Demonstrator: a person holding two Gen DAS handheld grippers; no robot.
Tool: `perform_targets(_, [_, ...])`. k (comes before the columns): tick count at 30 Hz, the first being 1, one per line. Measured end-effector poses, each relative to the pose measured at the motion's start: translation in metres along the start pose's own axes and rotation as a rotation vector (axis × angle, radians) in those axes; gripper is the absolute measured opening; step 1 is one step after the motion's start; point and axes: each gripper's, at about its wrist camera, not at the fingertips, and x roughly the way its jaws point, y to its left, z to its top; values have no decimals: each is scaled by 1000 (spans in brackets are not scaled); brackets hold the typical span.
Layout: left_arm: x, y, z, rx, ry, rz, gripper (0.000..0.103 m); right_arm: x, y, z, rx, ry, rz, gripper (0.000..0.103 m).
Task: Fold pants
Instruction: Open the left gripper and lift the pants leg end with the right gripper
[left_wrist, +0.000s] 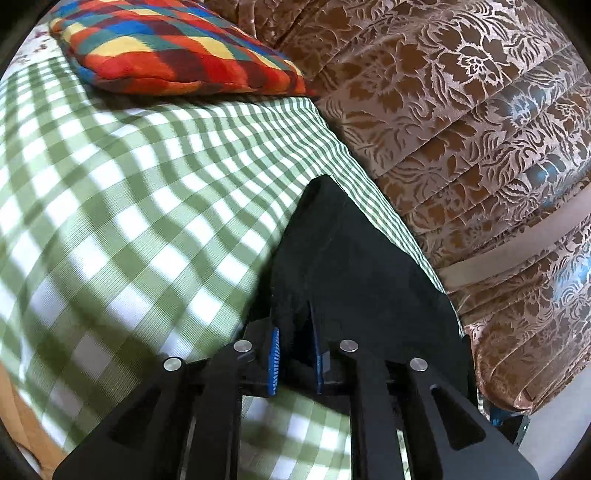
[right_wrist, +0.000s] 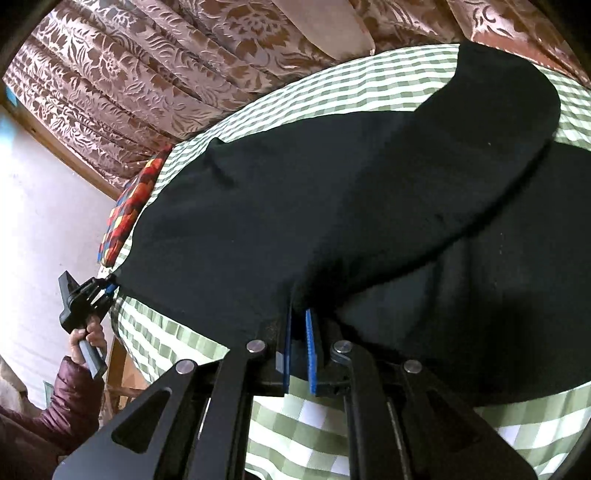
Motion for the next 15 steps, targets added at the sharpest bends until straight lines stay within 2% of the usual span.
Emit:
perform_targets(1, [-2,1,-1,2,0,2,17,0,0,2,-3,2,-2,5])
perform_targets(3, [-5,-2,2,-15,8,14,35,2,-3,4,-2,11,1,7])
perform_targets(4, [-6,-2,4,-25,7,24,38,-1,-4,3,-4,12,4,10])
perform_targets(6, [-19,-1,8,-31,-19,56,39,-7,-8,3,-15,16,5,20])
perform_targets(8, [-34,-5,9,1,-64,98,39,-24,-16,7,0,7,7,40])
perform_targets(11, [-40,-41,7,163,-79,149,39,-55,-34,23,25,-81,-44,41])
perform_targets(12, [-34,-56,3,222,-61,139,39,-67,-43,34,51,-120,-71,43])
perform_targets(13, [-26,-72,-3,282,-36,124,39,-75,-52,46,77,-153,-105,52])
perform_targets(15, [-6,-105,-21,407,17,96,39,-83,-68,73,108,-209,-169,54])
